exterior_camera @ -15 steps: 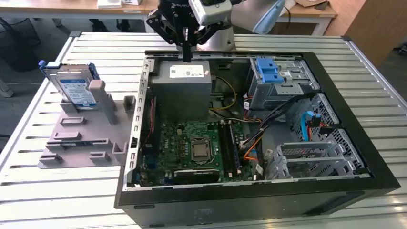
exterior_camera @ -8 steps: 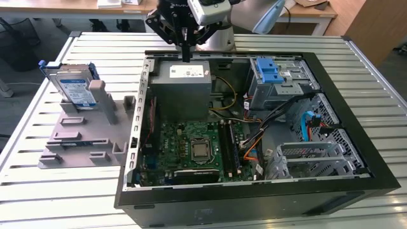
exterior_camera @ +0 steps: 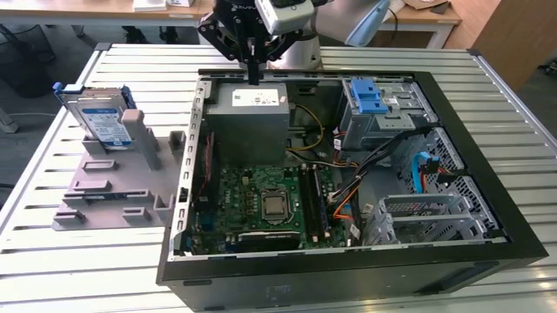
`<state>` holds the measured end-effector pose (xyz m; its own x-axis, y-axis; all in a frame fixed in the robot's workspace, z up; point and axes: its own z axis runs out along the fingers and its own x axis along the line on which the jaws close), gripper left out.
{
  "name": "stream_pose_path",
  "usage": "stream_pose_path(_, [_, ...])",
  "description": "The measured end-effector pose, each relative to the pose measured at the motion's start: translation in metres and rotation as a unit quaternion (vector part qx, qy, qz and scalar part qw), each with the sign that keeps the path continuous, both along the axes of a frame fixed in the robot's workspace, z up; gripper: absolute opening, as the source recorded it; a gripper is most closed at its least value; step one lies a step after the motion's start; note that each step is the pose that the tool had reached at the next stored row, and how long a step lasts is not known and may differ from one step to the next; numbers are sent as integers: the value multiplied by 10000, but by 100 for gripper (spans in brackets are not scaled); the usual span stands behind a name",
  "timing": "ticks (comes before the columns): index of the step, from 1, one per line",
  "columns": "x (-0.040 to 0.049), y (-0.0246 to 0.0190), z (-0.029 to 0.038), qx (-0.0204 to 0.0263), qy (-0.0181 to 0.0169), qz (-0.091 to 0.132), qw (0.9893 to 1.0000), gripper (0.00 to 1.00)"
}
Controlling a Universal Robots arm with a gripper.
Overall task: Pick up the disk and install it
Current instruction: 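Reach for the disk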
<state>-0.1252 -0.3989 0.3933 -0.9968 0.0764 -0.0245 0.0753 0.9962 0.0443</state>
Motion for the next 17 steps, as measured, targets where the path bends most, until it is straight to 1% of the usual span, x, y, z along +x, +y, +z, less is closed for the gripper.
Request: stream_pose_path(17, [-114,7,-1,0,0,1,10000,11])
